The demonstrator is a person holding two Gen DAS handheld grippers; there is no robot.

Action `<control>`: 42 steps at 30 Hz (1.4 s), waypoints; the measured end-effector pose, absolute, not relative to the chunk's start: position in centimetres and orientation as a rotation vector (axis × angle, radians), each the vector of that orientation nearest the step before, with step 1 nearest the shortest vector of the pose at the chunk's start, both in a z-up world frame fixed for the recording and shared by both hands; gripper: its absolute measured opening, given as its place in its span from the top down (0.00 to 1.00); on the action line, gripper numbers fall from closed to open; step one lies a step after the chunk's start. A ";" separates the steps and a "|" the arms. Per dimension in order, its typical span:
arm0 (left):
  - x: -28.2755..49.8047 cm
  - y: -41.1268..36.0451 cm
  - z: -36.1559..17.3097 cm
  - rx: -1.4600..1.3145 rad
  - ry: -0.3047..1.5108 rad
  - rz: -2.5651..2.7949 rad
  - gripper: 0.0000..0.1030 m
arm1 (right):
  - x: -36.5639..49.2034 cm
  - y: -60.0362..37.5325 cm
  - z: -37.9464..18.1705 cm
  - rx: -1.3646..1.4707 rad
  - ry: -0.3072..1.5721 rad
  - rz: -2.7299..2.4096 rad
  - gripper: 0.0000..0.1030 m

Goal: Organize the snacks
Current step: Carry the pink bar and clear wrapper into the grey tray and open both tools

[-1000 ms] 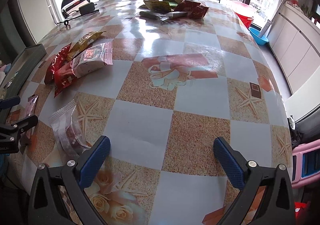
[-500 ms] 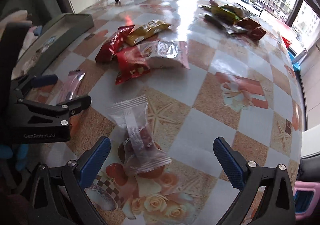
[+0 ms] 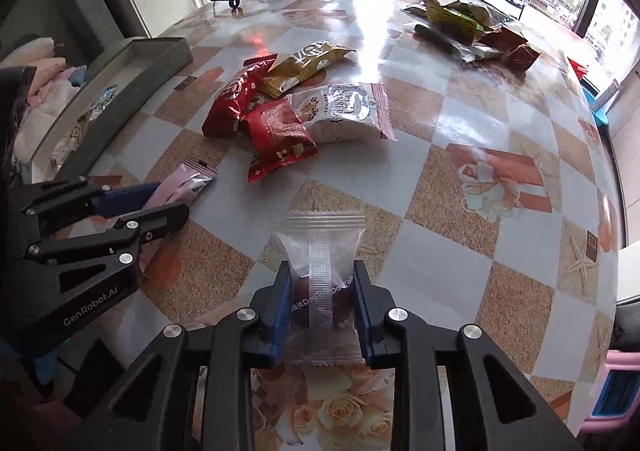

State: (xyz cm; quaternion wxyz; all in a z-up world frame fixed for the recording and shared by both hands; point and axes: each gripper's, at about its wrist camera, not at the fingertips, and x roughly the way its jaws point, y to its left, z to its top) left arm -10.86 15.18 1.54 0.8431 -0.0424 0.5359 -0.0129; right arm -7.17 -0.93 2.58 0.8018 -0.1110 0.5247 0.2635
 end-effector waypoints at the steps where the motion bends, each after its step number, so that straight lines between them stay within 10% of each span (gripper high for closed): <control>1: -11.0 15.5 1.6 -0.115 1.131 -0.036 0.74 | -7.2 -1.2 3.0 -0.216 1.121 0.569 0.71; 27: -15.4 29.1 10.3 -0.337 0.857 0.092 0.74 | -6.6 11.0 7.8 -0.146 1.124 0.756 0.71; 42: -17.5 40.1 6.1 -0.421 0.888 0.333 0.74 | -6.0 26.7 8.0 -0.210 1.132 0.910 0.71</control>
